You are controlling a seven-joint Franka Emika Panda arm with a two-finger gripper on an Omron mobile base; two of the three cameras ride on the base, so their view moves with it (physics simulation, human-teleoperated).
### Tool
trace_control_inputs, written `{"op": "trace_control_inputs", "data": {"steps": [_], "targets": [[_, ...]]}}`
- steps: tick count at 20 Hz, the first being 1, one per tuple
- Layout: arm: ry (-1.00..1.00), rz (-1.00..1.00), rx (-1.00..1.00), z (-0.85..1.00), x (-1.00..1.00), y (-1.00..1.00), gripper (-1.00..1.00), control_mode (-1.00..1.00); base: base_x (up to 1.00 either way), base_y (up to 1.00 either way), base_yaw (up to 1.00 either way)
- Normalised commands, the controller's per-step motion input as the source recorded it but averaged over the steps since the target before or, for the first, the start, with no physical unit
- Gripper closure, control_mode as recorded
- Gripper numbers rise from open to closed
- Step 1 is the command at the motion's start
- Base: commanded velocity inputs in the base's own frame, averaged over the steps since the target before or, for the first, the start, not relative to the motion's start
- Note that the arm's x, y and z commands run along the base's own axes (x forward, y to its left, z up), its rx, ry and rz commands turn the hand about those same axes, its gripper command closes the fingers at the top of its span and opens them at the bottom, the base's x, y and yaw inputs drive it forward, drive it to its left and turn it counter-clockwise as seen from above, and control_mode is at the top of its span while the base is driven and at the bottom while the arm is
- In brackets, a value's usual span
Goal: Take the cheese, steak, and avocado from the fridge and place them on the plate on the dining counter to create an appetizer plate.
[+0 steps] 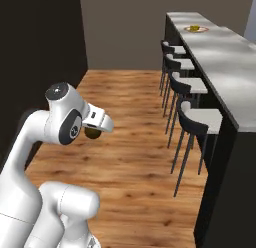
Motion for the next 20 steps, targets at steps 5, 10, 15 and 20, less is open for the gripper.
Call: {"op": "trace_control_inputs", "data": {"steps": [5,10,15,20], "targets": [[0.00,0.00,0.00,0.00,0.00,0.00,1.00,1.00,1.00,0.73,-0.43],[0.00,0.00,0.00,0.00,0.00,0.00,1.00,1.00,1.00,0.78,-0.41],[0.00,0.00,0.00,0.00,0.00,0.00,1.00,1.00,1.00,0.93,-0.41],[0.00,0.00,0.00,0.00,0.00,0.00,1.00,1.00,1.00,1.00,-0.39]]}}
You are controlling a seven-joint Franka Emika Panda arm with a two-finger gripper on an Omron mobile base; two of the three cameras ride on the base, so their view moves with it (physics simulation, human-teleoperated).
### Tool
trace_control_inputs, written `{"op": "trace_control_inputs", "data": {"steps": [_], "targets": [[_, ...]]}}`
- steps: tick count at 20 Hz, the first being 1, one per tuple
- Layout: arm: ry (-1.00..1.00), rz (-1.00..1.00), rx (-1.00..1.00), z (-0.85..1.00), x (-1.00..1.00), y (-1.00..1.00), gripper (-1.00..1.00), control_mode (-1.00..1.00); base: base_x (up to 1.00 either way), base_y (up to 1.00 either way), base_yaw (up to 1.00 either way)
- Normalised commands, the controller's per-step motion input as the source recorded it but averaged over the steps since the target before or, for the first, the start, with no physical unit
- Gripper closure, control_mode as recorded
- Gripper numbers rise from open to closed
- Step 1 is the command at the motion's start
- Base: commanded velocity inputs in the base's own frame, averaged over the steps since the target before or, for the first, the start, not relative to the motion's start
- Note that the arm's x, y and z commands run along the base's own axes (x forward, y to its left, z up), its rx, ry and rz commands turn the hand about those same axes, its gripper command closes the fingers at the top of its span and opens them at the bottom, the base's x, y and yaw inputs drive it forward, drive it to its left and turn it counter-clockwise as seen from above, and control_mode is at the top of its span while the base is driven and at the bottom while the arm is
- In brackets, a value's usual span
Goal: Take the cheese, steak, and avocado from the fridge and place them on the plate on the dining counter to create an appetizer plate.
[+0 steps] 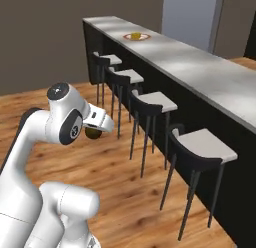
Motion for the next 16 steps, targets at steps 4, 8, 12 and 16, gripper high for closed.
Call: {"op": "trace_control_inputs", "data": {"steps": [4,8,12,16], "targets": [[0.00,0.00,0.00,0.00,0.00,0.00,1.00,1.00,0.86,1.00,-0.36],[0.00,0.00,0.00,0.00,0.00,0.00,1.00,1.00,0.83,1.00,-0.34],[0.00,0.00,0.00,0.00,0.00,0.00,1.00,1.00,0.82,1.00,-0.33],[0.00,0.00,0.00,0.00,0.00,0.00,1.00,1.00,0.80,1.00,-0.32]]}}
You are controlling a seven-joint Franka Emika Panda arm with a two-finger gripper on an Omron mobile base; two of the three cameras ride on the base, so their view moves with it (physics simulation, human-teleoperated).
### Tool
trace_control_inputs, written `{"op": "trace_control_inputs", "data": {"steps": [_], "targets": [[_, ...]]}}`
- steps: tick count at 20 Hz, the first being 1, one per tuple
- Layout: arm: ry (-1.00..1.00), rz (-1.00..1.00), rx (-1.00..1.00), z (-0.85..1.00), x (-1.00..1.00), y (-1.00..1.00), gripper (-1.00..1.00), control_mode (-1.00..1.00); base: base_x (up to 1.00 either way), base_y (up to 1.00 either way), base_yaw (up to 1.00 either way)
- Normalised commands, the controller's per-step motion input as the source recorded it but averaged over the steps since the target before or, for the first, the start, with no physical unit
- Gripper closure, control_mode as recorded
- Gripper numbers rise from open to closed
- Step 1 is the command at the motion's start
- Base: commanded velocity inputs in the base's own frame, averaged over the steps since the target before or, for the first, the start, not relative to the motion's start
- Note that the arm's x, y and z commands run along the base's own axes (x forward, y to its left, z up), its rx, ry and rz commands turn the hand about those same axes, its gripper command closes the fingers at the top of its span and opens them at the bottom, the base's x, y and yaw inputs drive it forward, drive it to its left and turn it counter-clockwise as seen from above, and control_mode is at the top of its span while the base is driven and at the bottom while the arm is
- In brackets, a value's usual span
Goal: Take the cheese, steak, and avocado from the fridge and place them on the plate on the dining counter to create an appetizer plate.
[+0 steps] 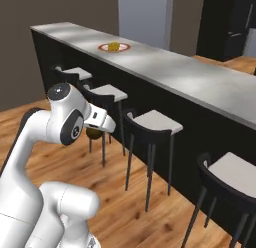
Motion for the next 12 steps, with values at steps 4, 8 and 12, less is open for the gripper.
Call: {"op": "trace_control_inputs", "data": {"steps": [4,8,12], "targets": [[0.00,0.00,0.00,0.00,0.00,0.00,1.00,1.00,0.77,1.00,-0.32],[0.00,0.00,0.00,0.00,0.00,0.00,1.00,1.00,0.72,1.00,-0.32],[0.00,0.00,0.00,0.00,0.00,0.00,1.00,1.00,0.64,1.00,-0.31]]}}
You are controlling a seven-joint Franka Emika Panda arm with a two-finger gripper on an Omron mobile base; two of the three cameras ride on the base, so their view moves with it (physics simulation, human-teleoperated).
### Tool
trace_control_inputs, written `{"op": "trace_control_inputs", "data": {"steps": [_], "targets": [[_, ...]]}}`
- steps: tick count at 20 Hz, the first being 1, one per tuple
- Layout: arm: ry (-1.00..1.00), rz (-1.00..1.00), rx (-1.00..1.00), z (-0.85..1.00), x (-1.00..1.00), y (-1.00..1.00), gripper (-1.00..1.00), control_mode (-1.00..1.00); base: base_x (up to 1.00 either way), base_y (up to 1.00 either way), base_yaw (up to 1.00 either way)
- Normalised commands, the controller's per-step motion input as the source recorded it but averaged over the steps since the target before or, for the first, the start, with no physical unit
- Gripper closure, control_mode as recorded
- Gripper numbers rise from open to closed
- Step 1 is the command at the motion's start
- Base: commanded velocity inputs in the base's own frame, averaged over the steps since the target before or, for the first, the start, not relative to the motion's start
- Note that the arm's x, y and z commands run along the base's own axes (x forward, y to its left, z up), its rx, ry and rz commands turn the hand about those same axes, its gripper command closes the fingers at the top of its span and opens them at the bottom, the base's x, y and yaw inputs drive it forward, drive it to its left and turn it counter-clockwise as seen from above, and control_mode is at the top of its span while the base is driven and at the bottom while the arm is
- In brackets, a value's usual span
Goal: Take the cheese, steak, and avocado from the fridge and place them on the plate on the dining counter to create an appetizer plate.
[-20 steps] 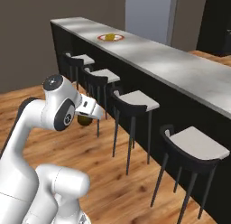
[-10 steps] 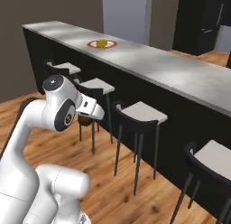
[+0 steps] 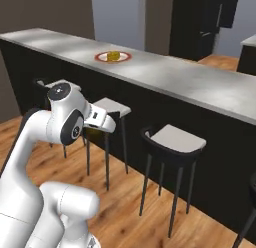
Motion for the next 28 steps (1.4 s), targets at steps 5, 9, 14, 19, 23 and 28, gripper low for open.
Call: {"op": "trace_control_inputs", "data": {"steps": [5,9,14,19,23,28], "targets": [[0.00,0.00,0.00,0.00,0.00,0.00,1.00,1.00,0.63,1.00,-0.32],[0.00,0.00,0.00,0.00,0.00,0.00,1.00,1.00,0.66,1.00,-0.32],[0.00,0.00,0.00,0.00,0.00,0.00,1.00,1.00,0.68,1.00,-0.32],[0.00,0.00,0.00,0.00,0.00,0.00,1.00,1.00,0.83,0.99,-0.33],[0.00,0.00,0.00,0.00,0.00,0.00,1.00,1.00,0.97,0.86,-0.32],[0.00,0.00,0.00,0.00,0.00,0.00,1.00,1.00,0.91,0.73,-0.30]]}}
